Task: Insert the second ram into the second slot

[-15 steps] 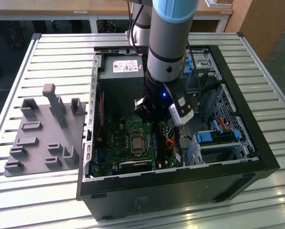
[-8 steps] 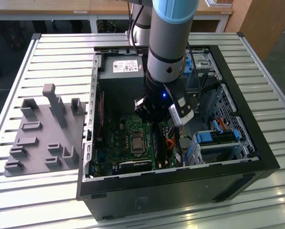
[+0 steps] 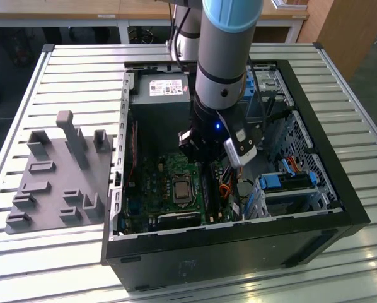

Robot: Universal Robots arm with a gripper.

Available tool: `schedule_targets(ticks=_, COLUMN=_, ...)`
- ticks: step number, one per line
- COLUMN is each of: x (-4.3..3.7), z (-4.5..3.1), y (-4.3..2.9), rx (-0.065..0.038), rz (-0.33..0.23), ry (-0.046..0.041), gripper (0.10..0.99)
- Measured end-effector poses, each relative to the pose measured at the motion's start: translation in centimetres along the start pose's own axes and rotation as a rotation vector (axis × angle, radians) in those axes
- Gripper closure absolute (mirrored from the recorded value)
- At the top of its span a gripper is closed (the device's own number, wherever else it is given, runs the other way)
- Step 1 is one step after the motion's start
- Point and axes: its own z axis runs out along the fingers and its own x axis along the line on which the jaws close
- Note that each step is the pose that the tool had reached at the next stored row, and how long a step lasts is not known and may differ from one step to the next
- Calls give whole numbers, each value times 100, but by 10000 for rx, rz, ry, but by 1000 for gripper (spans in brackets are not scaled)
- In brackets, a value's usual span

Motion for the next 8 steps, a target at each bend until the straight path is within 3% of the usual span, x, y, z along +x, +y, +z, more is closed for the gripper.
schedule_targets(ticks=8, x=-27, z=25, y=-10, rx=1, rz=1, ry=6, gripper=949)
